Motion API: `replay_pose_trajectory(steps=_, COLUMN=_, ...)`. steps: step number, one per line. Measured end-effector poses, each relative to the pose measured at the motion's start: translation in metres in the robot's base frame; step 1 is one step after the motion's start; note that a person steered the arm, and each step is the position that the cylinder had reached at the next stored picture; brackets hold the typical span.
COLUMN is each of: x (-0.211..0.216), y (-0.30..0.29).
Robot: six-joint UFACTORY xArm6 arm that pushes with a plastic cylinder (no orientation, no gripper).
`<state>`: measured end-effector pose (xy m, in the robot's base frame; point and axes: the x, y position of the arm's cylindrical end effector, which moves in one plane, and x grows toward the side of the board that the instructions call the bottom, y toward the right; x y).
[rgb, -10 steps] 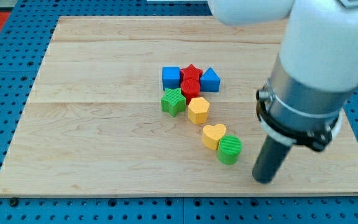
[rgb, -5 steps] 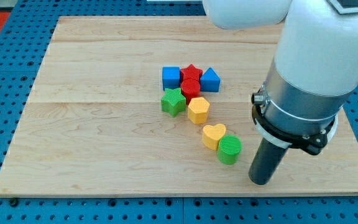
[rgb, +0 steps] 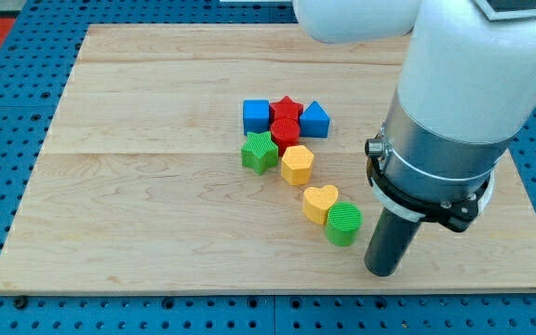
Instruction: Push the green circle into the blue triangle
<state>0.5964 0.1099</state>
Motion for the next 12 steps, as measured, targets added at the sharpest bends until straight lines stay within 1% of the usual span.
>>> replay_pose_trajectory(steps=3, x=0.000, y=-0.004)
replay_pose_trajectory(steps=5, x=-0.031, y=-0.026)
replay_pose_trajectory(steps=7, x=-0.038, y=-0.045)
replay_pose_trajectory(steps=8, x=-0.038, y=-0.047)
replay_pose_trajectory(steps=9, x=-0.053, y=-0.044)
replay_pose_trajectory(steps=10, x=-0.079, y=-0.042)
replay_pose_trajectory(steps=12, x=-0.080, y=-0.042)
